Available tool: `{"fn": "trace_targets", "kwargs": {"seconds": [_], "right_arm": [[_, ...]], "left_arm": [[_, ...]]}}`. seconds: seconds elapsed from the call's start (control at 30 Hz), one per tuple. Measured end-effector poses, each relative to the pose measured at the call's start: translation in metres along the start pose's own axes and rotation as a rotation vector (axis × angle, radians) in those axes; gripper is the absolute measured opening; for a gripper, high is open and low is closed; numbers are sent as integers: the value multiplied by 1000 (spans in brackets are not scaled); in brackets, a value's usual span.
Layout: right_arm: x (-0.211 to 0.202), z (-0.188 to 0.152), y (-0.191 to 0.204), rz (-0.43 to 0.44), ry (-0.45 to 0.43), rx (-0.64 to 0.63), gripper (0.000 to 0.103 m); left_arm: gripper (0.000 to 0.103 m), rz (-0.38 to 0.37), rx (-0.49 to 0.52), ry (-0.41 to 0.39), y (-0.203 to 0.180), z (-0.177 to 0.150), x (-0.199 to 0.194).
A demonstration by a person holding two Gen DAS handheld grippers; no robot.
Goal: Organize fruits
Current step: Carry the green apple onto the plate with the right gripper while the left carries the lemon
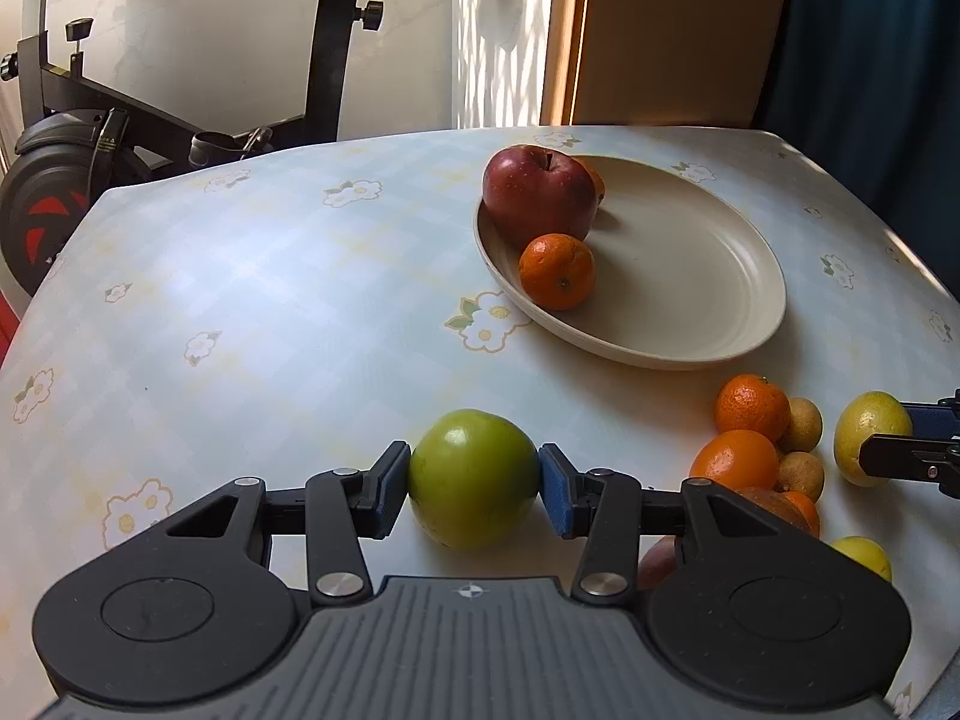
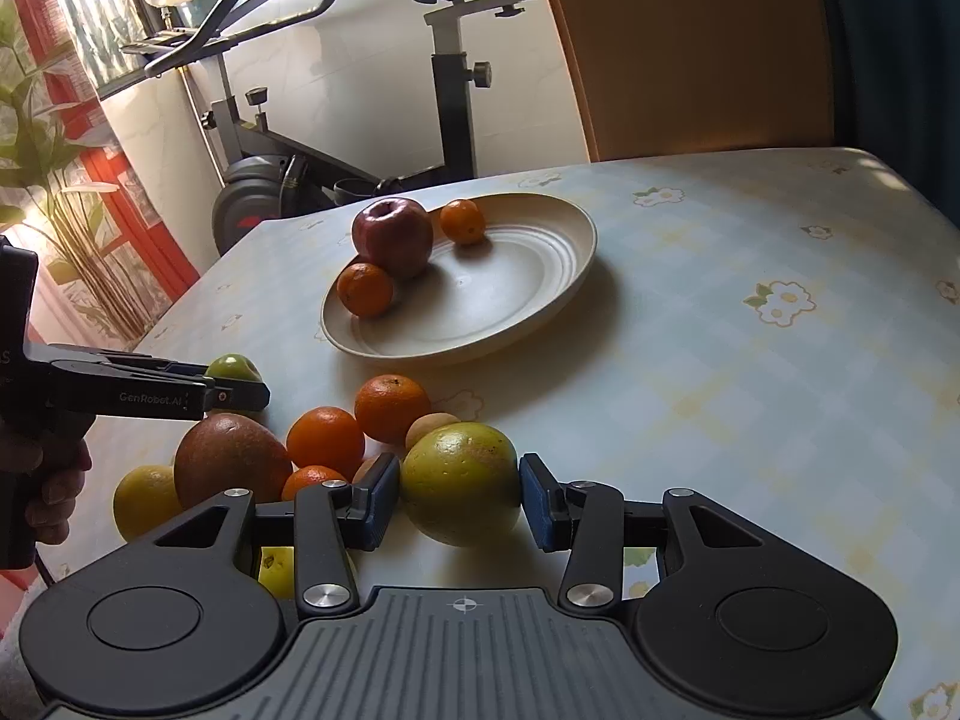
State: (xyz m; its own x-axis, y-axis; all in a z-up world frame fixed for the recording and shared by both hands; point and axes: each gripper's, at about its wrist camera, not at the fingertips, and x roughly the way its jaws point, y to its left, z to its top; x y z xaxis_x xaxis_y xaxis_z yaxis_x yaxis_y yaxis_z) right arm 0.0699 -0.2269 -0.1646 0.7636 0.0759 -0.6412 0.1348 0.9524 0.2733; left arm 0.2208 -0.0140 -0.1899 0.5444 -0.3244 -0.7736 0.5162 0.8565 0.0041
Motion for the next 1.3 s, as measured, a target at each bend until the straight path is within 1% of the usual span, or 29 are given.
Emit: {"fn": "trace_targets", "kwargs": {"seconds": [0.23,0.3,0.4,0.47,0.63,0.8,0.93,1.0,1.17,1.3], "right_arm": [[-3,7,-1,-9,-16,-16,40],[-5,14,-1,-2,-28,-19,40],[-8,23,-4,3,-41,-18,40],[-12,30,-7,4,-55,-15,40],[-18,52,-9,7,-84,-38,40],[-18,80,-10,-1,-113,-84,40],[-10,104,-10,1,-110,-144,40],[0,115,-9,-8,-100,-194,40],[31,137,-20,7,-58,-238,40],[57,144,-23,31,-23,-284,40]], "left_arm": [[49,-11,-32,-42,7,7,-19],[49,-13,-26,-61,8,11,-26],[49,5,3,-90,7,18,-39],[49,9,7,-110,7,23,-47],[49,-9,7,-163,3,38,-65],[49,-16,30,-201,-7,58,-70],[49,-25,56,-222,-19,77,-66],[49,-43,66,-221,-26,86,-59],[49,-93,89,-170,-45,96,-24],[49,-109,117,-114,-59,94,9]]}}
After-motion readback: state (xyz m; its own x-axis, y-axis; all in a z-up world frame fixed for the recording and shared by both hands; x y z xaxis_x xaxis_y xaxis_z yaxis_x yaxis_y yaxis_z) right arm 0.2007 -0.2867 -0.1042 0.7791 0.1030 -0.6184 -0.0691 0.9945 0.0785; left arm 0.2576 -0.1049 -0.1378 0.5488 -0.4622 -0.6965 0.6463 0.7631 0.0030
